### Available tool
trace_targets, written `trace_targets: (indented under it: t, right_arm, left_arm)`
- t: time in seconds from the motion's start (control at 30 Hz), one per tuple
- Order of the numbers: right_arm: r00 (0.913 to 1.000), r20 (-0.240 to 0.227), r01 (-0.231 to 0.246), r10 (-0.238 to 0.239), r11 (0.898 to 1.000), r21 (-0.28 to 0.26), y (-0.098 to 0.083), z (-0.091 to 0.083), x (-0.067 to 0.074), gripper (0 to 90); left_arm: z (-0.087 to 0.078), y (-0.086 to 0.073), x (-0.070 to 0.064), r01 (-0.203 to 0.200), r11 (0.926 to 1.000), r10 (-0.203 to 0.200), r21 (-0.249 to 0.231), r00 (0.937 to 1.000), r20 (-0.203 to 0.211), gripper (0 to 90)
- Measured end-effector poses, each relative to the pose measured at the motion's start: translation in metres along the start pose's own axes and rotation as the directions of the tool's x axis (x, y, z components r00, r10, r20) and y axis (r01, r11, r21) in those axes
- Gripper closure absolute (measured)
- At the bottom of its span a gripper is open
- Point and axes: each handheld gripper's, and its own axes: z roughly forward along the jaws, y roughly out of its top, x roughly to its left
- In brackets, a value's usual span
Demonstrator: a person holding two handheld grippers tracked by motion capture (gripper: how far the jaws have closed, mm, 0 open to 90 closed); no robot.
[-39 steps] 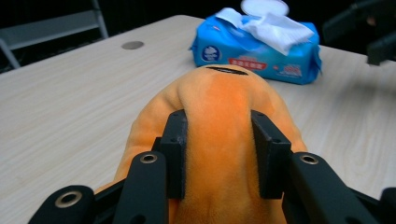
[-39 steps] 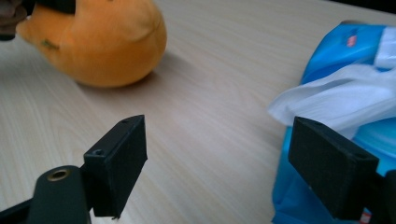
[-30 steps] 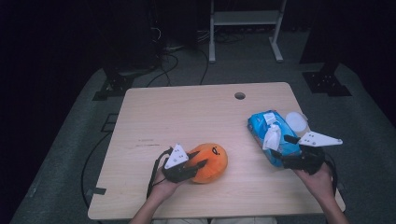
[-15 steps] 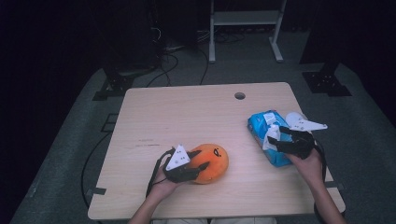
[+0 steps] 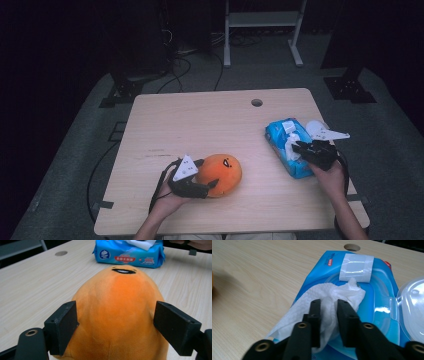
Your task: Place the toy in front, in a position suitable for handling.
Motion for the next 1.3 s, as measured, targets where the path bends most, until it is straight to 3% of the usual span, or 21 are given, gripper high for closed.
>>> trace_targets:
  t: [0.07,0.13,0.37,0.53,0.63,0.8,0.87,0.9,0.93,0.97,1.0,1.03,1.07,1.17,1.2,1.23,1.27,1.3]
  right_arm:
    - [1.0000,0.003,-0.009,0.009,1.000,0.008,0.001,0.000,-0.001,84.5]
    - [0.9998,-0.005,-0.019,0.020,1.000,0.014,0.001,0.000,-0.002,86.0]
    - [0.9983,-0.043,-0.041,0.041,0.999,0.001,0.003,-0.005,-0.003,87.4]
    - [0.9961,-0.080,-0.039,0.037,0.999,-0.021,0.007,-0.010,0.002,87.6]
    - [0.9945,-0.101,-0.031,0.027,0.999,-0.037,0.011,-0.013,0.008,87.6]
    - [0.9887,-0.146,0.024,-0.036,0.996,-0.080,0.021,-0.023,0.029,87.7]
    - [0.9789,-0.194,0.042,-0.064,0.993,-0.112,0.027,-0.028,0.040,87.7]
    - [0.9699,-0.217,0.081,-0.110,0.987,-0.137,0.034,-0.033,0.055,87.7]
    - [0.9652,-0.232,0.088,-0.121,0.985,-0.146,0.037,-0.035,0.061,87.6]
    - [0.9652,-0.232,0.088,-0.121,0.985,-0.146,0.037,-0.035,0.061,87.6]
    - [0.9463,-0.277,0.121,-0.167,0.977,-0.175,0.045,-0.039,0.079,87.7]
    - [0.9391,-0.291,0.133,-0.183,0.974,-0.181,0.048,-0.040,0.086,87.7]
    - [0.9391,-0.291,0.133,-0.183,0.974,-0.181,0.048,-0.040,0.086,87.7]
    - [0.8965,-0.368,0.178,-0.246,0.961,-0.209,0.057,-0.045,0.116,87.7]
    - [0.8698,-0.402,0.212,-0.286,0.953,-0.218,0.061,-0.048,0.134,87.6]
    - [0.8698,-0.402,0.212,-0.286,0.953,-0.218,0.061,-0.048,0.134,87.6]
    - [0.8587,-0.417,0.222,-0.298,0.949,-0.222,0.062,-0.049,0.140,87.6]
    - [0.8215,-0.472,0.244,-0.320,0.945,-0.216,0.065,-0.050,0.155,87.6]
  left_arm:
    - [0.003,-0.003,0.002,0.009,1.0000,-0.009,0.000,0.9999,0.008,23.1]
    - [0.004,-0.005,0.003,0.013,0.9999,-0.013,-0.005,0.9999,0.011,26.2]
    - [0.006,-0.009,0.006,0.030,0.9994,-0.030,-0.019,0.9995,0.002,27.7]
    - [0.006,-0.010,0.005,0.019,0.9995,-0.019,-0.026,0.9998,0.005,28.3]
    - [0.006,-0.010,0.006,0.014,0.9995,-0.014,-0.027,0.9999,0.009,29.5]
    - [0.006,-0.011,0.007,0.009,0.9995,-0.008,-0.031,0.9998,0.016,30.6]
    - [0.007,-0.011,0.007,0.011,0.9994,-0.010,-0.032,0.9998,0.017,30.6]
    - [0.007,-0.011,0.007,0.011,0.9993,-0.010,-0.035,0.9998,0.018,30.6]
    - [0.007,-0.011,0.007,0.009,0.9994,-0.008,-0.034,0.9998,0.018,30.6]
    - [0.007,-0.011,0.007,0.009,0.9994,-0.008,-0.034,0.9998,0.018,30.6]
    - [0.007,-0.011,0.007,0.007,0.9994,-0.006,-0.033,0.9998,0.019,30.6]
    - [0.007,-0.011,0.007,0.008,0.9993,-0.007,-0.035,0.9998,0.020,30.7]
    - [0.007,-0.011,0.007,0.008,0.9993,-0.007,-0.035,0.9998,0.020,30.7]
    - [0.007,-0.012,0.007,0.003,0.9993,-0.002,-0.036,0.9997,0.024,30.7]
    - [0.007,-0.012,0.008,0.001,0.9994,0.000,-0.036,0.9997,0.024,30.8]
    - [0.007,-0.012,0.008,0.001,0.9994,0.000,-0.036,0.9997,0.024,30.8]
    - [0.007,-0.012,0.008,0.000,0.9993,0.001,-0.036,0.9997,0.025,30.8]
    - [0.007,-0.012,0.008,-0.001,0.9993,0.002,-0.038,0.9996,0.027,30.8]
